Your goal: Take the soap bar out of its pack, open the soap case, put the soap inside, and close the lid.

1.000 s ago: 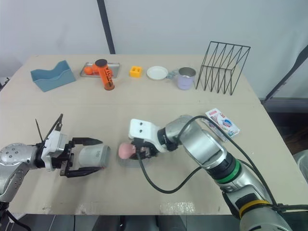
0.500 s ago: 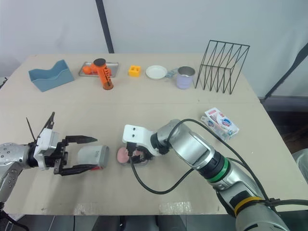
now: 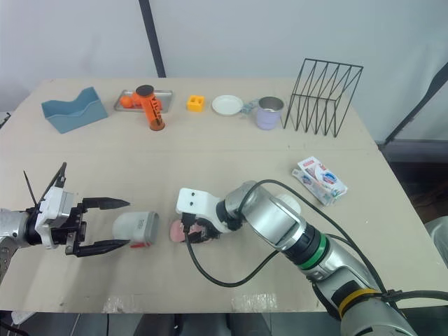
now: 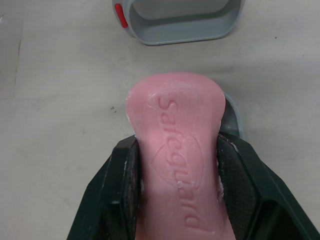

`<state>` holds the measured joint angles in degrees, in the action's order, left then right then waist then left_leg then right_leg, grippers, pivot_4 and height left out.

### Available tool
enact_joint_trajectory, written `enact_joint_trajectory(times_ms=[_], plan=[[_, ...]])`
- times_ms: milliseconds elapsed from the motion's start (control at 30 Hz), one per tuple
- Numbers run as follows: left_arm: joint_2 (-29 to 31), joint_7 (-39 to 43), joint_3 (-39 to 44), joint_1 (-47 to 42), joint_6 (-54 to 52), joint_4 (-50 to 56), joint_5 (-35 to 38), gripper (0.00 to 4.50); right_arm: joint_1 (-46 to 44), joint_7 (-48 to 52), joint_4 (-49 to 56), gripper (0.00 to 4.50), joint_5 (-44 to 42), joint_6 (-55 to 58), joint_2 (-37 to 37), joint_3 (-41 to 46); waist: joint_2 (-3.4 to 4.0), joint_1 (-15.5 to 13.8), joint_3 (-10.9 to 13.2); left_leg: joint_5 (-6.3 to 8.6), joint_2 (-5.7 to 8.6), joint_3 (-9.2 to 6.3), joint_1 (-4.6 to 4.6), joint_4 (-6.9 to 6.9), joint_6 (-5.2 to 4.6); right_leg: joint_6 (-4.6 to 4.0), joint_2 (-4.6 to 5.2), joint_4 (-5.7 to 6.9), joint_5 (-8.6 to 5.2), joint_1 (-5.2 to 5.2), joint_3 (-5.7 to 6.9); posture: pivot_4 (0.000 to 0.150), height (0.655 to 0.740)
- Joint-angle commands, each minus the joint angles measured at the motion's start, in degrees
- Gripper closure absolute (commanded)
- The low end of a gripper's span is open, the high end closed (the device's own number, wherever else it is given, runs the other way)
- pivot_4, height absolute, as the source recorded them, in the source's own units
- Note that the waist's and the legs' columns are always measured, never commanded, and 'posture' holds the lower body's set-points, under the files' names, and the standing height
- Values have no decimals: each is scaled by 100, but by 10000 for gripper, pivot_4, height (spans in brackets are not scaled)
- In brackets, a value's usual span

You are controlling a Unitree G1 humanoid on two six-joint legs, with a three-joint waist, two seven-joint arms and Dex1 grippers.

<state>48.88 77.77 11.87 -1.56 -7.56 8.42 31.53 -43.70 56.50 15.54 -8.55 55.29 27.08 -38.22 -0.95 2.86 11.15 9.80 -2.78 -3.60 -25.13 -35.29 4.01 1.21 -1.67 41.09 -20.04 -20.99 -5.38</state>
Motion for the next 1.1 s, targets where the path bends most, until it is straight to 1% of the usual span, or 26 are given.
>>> enact_joint_trajectory(times_ms=[33,367,433,467,533,567,600,967,1100], plan=[[73,-47,133,-6,6,127,27,0,-68,-5,44,28233,88,-167,56,-46,0,0,0,0,0,0,0,0,0,0,0,0,0,0,0,1500,7400],[98,-72,101,-33,-11,154,-7,0,-62,27,51,28233,70,-172,111,20,-1,0,0,0,0,0,0,0,0,0,0,0,0,0,0,1500,7400],[96,-83,94,-26,-16,167,-5,0,-59,30,53,17857,54,-155,105,30,-1,0,0,0,0,0,0,0,0,0,0,0,0,0,0,1500,7400],[95,-90,90,-23,-19,177,-2,0,-61,29,53,14841,52,-156,101,36,-1,0,0,0,0,0,0,0,0,0,0,0,0,0,0,1500,7400],[93,-101,80,-21,-28,194,5,0,-92,35,56,5224,33,-157,78,75,-2,0,-1,0,-1,-1,1,0,0,-1,0,0,0,1,1,1500,7400],[92,-100,75,-20,-25,197,3,0,-109,43,59,1321,21,-156,71,97,-2,0,-1,0,0,0,0,0,0,-1,0,0,1,1,1,1500,7400],[90,-98,70,-17,-20,196,-2,0,-122,54,65,538,9,-155,71,116,-2,0,-1,0,0,0,0,-1,0,-1,0,0,1,1,1,1500,7400],[93,-61,57,-3,45,173,-50,0,-161,253,345,538,-172,-224,392,393,-2,-2,-1,0,0,-1,0,-1,0,-1,1,0,1,0,3,1500,7400],[107,-10,66,17,93,117,-72,0,-112,319,477,538,-300,-295,522,614,-1,-3,-1,0,0,0,0,0,0,-1,0,0,1,0,3,1500,7400]])
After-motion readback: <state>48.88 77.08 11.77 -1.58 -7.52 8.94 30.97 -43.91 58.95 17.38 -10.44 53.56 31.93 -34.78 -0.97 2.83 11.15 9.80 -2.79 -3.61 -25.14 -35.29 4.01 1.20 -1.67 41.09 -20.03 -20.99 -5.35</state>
